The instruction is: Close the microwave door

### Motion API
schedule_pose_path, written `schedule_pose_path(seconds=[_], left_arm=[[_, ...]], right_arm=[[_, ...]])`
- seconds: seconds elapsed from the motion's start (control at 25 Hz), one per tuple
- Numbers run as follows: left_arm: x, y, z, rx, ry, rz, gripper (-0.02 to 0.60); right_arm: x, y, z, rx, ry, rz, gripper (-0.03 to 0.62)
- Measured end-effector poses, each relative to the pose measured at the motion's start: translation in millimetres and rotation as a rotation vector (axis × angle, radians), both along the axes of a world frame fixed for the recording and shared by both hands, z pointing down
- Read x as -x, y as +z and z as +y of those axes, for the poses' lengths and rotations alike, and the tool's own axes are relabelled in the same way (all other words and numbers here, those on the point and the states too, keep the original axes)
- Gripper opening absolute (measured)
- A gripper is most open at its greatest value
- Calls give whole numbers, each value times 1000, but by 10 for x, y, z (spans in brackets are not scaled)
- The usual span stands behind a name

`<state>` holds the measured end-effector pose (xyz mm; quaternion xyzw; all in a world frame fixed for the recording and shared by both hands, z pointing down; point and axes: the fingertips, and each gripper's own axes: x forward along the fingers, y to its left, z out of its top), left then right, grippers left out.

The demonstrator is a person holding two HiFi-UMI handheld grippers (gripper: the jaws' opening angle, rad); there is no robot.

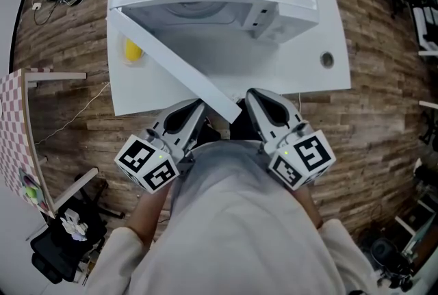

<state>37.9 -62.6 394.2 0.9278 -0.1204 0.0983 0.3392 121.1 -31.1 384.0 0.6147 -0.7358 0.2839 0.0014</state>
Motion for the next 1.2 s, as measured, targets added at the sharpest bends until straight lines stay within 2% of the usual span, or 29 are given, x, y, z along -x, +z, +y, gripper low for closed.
schedule_pose_path(seconds=[1.2], left_arm=[[-493, 32, -211, 10, -5, 22, 17]], right_arm=[[-554, 44, -100, 1, 27, 7, 17]])
